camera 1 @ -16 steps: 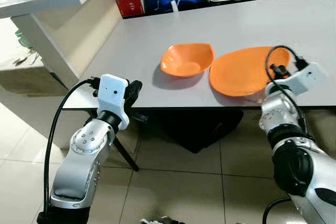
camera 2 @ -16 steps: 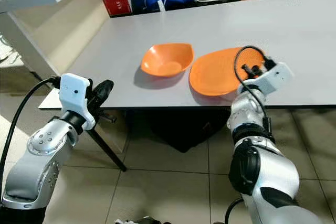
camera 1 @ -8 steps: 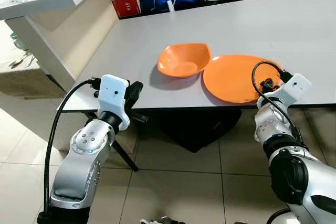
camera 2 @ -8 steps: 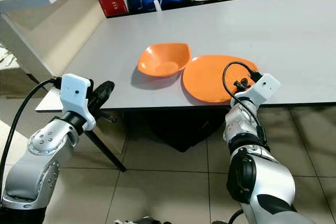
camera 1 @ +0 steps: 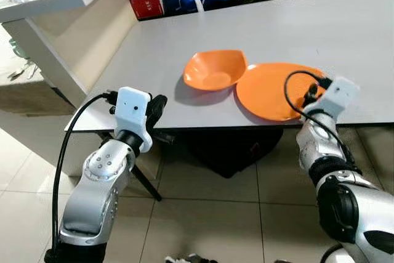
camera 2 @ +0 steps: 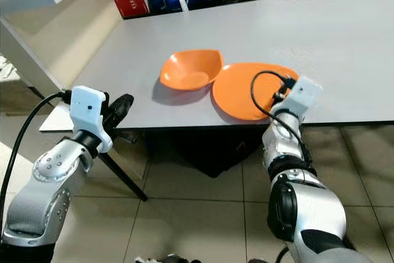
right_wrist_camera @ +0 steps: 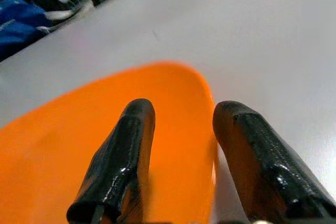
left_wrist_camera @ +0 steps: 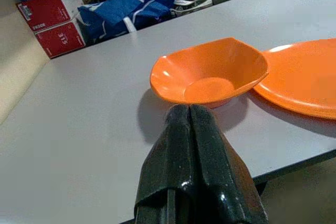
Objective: Setting the table
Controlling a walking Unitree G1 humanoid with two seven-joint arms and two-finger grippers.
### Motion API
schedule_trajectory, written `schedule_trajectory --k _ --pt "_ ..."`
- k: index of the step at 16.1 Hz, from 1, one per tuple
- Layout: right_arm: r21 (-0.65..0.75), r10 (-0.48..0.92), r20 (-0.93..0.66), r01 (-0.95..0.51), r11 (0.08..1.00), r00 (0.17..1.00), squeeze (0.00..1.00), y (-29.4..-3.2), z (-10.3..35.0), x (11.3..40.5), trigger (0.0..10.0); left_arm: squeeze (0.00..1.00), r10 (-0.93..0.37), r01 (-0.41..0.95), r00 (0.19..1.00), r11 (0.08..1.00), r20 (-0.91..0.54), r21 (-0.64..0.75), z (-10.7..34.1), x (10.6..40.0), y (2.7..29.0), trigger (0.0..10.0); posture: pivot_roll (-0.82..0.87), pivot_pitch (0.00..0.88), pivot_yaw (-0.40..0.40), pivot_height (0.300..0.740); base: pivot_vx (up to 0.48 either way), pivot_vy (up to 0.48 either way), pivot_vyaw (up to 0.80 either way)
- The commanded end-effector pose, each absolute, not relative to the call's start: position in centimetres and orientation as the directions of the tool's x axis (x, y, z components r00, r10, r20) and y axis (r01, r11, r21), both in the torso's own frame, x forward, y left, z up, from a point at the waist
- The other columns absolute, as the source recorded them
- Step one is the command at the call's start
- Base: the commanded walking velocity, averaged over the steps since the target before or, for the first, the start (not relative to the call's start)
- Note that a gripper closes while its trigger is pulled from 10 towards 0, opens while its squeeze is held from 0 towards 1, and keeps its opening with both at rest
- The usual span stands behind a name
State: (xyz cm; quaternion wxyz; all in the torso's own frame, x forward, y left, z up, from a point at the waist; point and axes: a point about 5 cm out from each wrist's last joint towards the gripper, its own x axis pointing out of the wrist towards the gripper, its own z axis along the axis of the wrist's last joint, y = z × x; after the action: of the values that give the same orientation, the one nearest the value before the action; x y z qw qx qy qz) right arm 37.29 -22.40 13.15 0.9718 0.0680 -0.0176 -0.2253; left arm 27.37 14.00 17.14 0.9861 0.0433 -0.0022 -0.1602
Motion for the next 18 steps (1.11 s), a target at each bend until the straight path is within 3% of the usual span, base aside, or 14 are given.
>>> schedule_trajectory --k 1,3,6,8,10,11,15,18 --pt "0.099 -0.418 0.08 0.41 0.907 0.905 0.0 -21.5 14.6 37.9 10.0 0.0 -0.291 0.29 0.957 0.952 -0.002 0.097 17.3 27.4 14.5 10.0 0.0 0.03 0.233 0.74 0.0 0.0 0.0" --pt "0.063 -0.441 0.13 0.436 0.898 0.888 0.0 -21.7 15.3 37.9 10.0 0.0 -0.286 0.285 0.958 0.953 0.003 0.101 17.3 27.5 14.5 10.0 -0.01 0.028 0.228 0.74 0.0 0.0 0.0" --pt "0.007 -0.434 0.34 0.46 0.888 0.834 0.0 -22.1 18.7 37.9 10.0 0.0 -0.29 0.288 0.957 0.951 0.006 0.109 17.1 27.6 13.9 10.0 -0.02 0.027 0.216 0.74 0.0 0.0 0.0" --pt "-0.003 -0.332 0.44 0.372 0.928 0.834 0.0 -21.4 20.4 37.7 10.0 0.0 -0.289 0.287 0.957 0.953 0.001 0.098 16.7 28.1 13.8 10.0 -0.07 0.021 0.203 0.74 0.0 0.0 0.0" --pt "-0.074 -0.098 0.422 0.142 0.987 0.901 0.0 -19.6 19.5 36.2 10.0 0.0 -0.296 0.296 0.955 0.952 -0.006 0.073 16.1 29.1 13.3 10.0 -0.12 0.01 0.181 0.74 0.0 0.0 0.0" --pt "-0.076 -0.083 0.414 0.125 0.989 0.906 0.0 -19.5 19.1 35.4 10.0 0.0 -0.294 0.293 0.956 0.955 0.005 0.053 16.1 29.4 13.0 10.0 -0.14 0.001 0.168 0.74 0.0 0.0 0.0" --pt "-0.23 -0.102 0.454 0.227 0.946 0.885 0.0 -18.6 16.1 28.7 10.0 0.0 -0.254 0.26 0.963 0.964 0.091 -0.061 16.5 30.8 12.3 10.0 -0.25 0.0 0.107 0.74 0.0 -0.327 0.0" --pt "-0.305 -0.145 0.333 0.252 0.919 0.932 0.0 -20.1 12.3 27.8 10.0 0.0 -0.268 0.277 0.957 0.958 0.113 -0.072 16.6 31.2 11.4 10.0 -0.25 0.0 0.109 0.74 0.0 -0.48 0.0"
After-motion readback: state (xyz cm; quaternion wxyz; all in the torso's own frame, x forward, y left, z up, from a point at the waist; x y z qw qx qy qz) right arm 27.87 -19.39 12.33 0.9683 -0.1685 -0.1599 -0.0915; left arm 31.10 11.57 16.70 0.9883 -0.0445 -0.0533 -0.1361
